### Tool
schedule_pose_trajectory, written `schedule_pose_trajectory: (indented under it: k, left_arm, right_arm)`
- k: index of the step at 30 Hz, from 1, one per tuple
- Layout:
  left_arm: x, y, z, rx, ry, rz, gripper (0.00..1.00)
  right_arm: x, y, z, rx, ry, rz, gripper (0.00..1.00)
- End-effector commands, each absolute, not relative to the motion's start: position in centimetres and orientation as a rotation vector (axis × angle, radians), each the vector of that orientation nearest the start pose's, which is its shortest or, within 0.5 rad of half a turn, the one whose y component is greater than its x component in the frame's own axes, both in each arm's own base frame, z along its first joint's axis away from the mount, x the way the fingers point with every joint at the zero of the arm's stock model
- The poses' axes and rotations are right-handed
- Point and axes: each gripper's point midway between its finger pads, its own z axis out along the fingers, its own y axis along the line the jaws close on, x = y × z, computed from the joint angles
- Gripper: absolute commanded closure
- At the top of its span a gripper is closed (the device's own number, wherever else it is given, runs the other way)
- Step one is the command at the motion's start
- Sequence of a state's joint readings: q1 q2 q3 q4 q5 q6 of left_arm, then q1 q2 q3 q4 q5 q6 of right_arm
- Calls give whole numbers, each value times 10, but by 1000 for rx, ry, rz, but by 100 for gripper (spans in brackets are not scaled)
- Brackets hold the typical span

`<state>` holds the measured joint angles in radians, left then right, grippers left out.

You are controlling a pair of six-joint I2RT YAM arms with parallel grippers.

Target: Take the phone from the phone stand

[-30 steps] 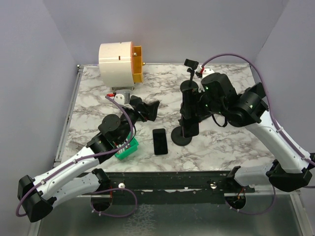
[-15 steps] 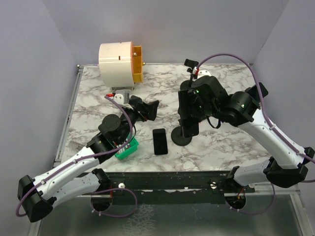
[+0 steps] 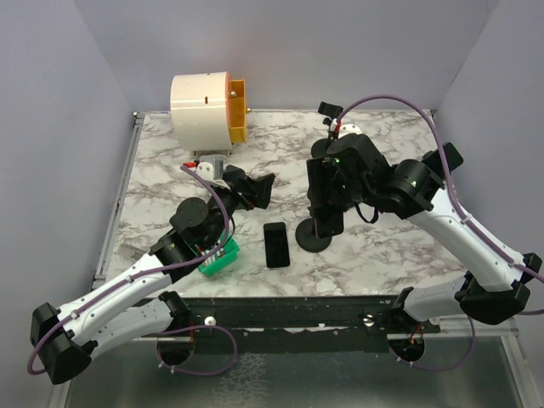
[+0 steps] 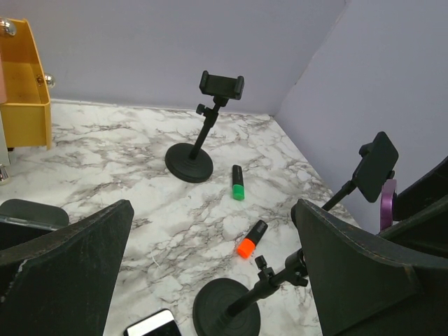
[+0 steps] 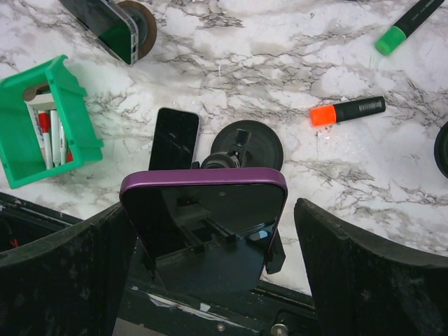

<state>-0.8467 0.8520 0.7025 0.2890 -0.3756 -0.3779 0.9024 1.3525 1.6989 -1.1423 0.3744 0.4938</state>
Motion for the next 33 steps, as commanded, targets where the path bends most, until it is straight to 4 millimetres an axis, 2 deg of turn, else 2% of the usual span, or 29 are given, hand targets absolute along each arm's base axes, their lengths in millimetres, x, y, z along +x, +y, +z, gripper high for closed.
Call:
schedule_pose_trajectory:
  k: [1, 6, 10, 14, 18, 25, 29, 33]
  left_arm:
    - [265, -223, 322, 27, 1504, -718, 1]
    - [265, -223, 321, 33, 1504, -718, 1]
    - [264, -224, 322, 39, 1503, -722, 1]
    - [259, -227, 319, 69, 1512, -740, 2]
    - [246, -236, 319, 146, 1513, -806, 7]
    - [202, -271, 317, 414, 1473, -1044, 13]
    - [197, -278, 312, 439, 1487, -1089, 14]
    - [199, -283, 308, 442, 1494, -1104, 14]
  right_arm:
    - [238, 225, 307, -310, 2276, 255, 5]
    - [239, 226, 304, -325, 2268, 256, 12]
    - [239, 226, 304, -333, 2258, 261, 26]
    - [240, 224, 307, -327, 2243, 266, 44]
    - [241, 223, 311, -309, 2211, 279, 59]
    - [246, 227, 328, -278, 2129, 340, 74]
    - [248, 230, 337, -261, 2055, 396, 97]
    - [249, 233, 338, -285, 2008, 424, 100]
